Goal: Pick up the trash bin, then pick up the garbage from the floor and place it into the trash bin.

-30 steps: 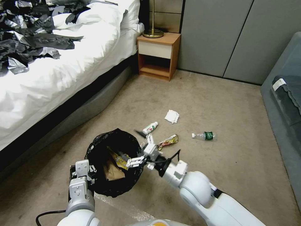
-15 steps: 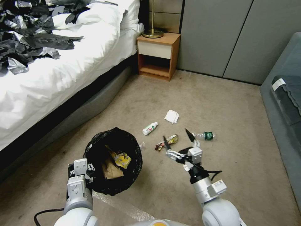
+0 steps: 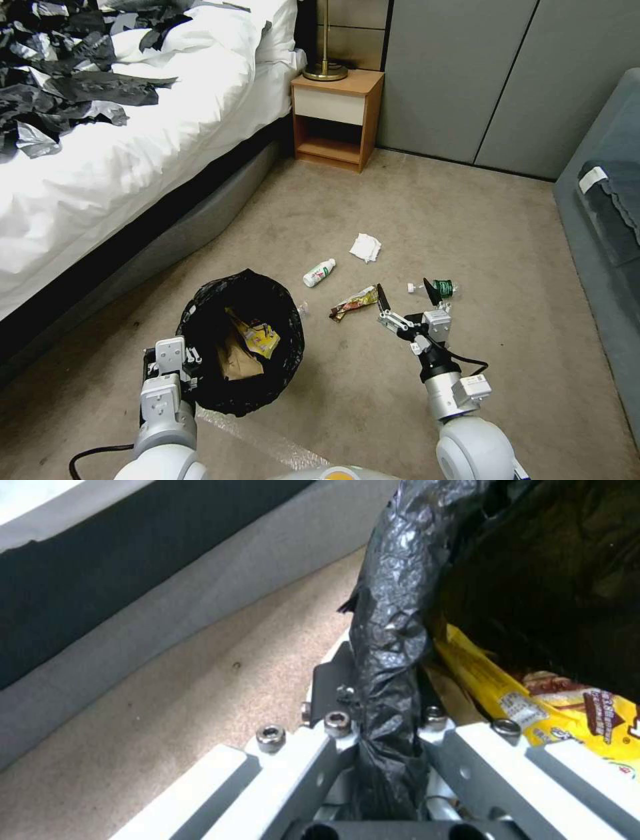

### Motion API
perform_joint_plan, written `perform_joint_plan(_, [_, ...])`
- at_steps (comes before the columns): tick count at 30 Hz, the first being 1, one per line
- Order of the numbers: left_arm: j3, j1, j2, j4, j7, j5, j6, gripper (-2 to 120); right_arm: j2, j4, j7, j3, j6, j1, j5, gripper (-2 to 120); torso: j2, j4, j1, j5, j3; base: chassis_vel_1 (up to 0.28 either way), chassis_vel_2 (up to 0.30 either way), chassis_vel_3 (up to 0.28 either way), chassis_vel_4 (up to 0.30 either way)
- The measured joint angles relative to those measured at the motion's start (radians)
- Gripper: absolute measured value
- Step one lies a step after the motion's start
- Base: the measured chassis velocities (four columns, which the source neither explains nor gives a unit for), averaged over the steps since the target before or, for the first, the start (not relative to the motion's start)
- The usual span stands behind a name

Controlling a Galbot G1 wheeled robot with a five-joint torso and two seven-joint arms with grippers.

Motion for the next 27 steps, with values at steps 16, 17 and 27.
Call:
perform_joint_plan(16, [-0.002, -0.006, -0.001, -0.003, 0.000, -0.001, -0.001, 0, -0.002, -0.016, -0.002, 0.007, -0.004, 0.026, 0.028, 100, 0.000, 0.0000, 0.000, 0.0003, 0.000, -0.137, 0.134, 0.143, -0.129])
perform_joint_plan(17, [-0.003, -0.006, -0.001, -0.003, 0.000, -0.001, -0.001, 0, -0.003, -0.016, -0.003, 0.007, -0.004, 0.028, 0.028, 100, 0.000, 0.0000, 0.000, 0.0001, 0.000, -0.169, 0.185, 0.183, -0.197])
perform_joint_plan(27, [-0.003, -0.009, -0.001, -0.002, 0.000, -0.002, -0.001, 0, -0.006, -0.029, -0.036, 0.025, 0.009, 0.037, 0.029, 100, 0.000, 0.0000, 0.000, 0.0000, 0.000, -0.118, 0.135, 0.137, -0.135])
